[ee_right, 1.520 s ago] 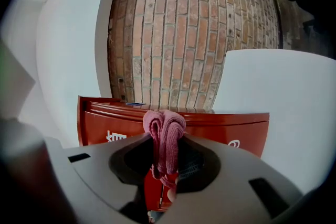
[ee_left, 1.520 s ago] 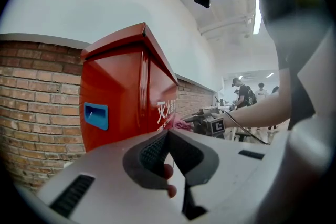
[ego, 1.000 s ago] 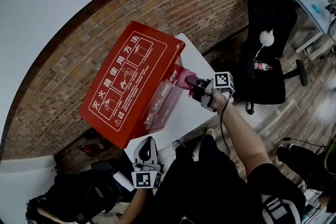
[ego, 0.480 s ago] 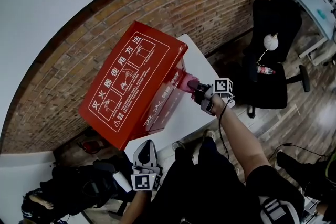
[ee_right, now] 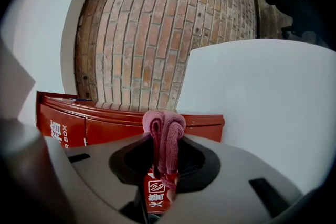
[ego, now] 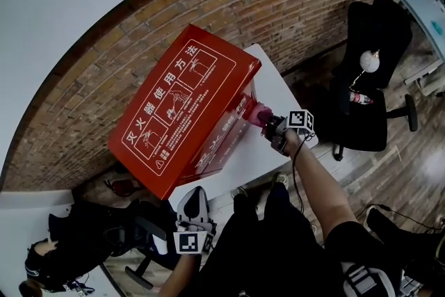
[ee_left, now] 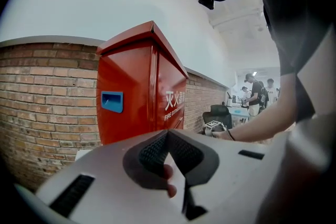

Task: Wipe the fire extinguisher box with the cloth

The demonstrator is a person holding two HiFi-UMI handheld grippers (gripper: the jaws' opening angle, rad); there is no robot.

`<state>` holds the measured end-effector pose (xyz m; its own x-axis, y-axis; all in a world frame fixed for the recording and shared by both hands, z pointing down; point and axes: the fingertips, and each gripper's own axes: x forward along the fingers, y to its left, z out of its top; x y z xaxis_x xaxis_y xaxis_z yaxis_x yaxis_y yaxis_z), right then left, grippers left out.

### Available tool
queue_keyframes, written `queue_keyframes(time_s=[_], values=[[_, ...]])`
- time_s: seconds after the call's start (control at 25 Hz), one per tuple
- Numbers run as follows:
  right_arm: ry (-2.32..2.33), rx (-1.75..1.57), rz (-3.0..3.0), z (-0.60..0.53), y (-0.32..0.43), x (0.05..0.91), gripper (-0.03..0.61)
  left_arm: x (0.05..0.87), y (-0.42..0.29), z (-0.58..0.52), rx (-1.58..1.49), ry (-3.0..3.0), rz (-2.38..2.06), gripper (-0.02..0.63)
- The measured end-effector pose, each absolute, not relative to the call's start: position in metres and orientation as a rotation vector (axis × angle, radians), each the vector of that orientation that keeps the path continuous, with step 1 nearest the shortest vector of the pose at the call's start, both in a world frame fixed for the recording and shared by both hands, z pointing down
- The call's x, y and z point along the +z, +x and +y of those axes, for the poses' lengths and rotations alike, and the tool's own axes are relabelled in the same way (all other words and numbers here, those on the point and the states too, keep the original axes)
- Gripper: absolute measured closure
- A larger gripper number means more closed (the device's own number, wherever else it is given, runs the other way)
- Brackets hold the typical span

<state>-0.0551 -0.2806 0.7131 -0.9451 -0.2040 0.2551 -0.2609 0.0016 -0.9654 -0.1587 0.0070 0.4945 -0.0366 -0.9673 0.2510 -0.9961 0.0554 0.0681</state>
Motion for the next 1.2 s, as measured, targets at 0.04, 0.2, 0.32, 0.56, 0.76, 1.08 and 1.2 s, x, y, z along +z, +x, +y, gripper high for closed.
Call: queue_keyframes(time_s=[0.04, 0.2, 0.32, 0.56, 0.76, 1.08, 1.2], values=[[0.518, 2.130, -2.182, -0.281, -0.055, 0.719, 0.471, 0.494, -0.159, 0.007, 0.180, 1.994, -2.106, 0.586], [0.546, 2.119, -2.144, -0.282, -0.055, 0.740, 0.472, 0.497, -0.161, 0.009, 0.196, 1.974, -2.117, 0.586], [0.557, 2.108, -2.128, -0.283, -0.056, 0.750, 0.471, 0.499, -0.161, 0.012, 0.215, 1.975, -2.125, 0.586], [0.588, 2.086, -2.077, -0.285, -0.055, 0.773, 0.471, 0.501, -0.159, 0.011, 0.220, 1.954, -2.129, 0.586], [0.608, 2.095, -2.034, -0.284, -0.055, 0.792, 0.471, 0.501, -0.152, 0.001, 0.208, 1.945, -2.120, 0.586], [0.623, 2.068, -2.005, -0.284, -0.055, 0.808, 0.471, 0.510, -0.132, -0.024, 0.190, 1.937, -2.054, 0.586], [0.630, 2.050, -1.992, -0.284, -0.055, 0.814, 0.471, 0.513, -0.127, -0.035, 0.168, 1.960, -2.038, 0.586]])
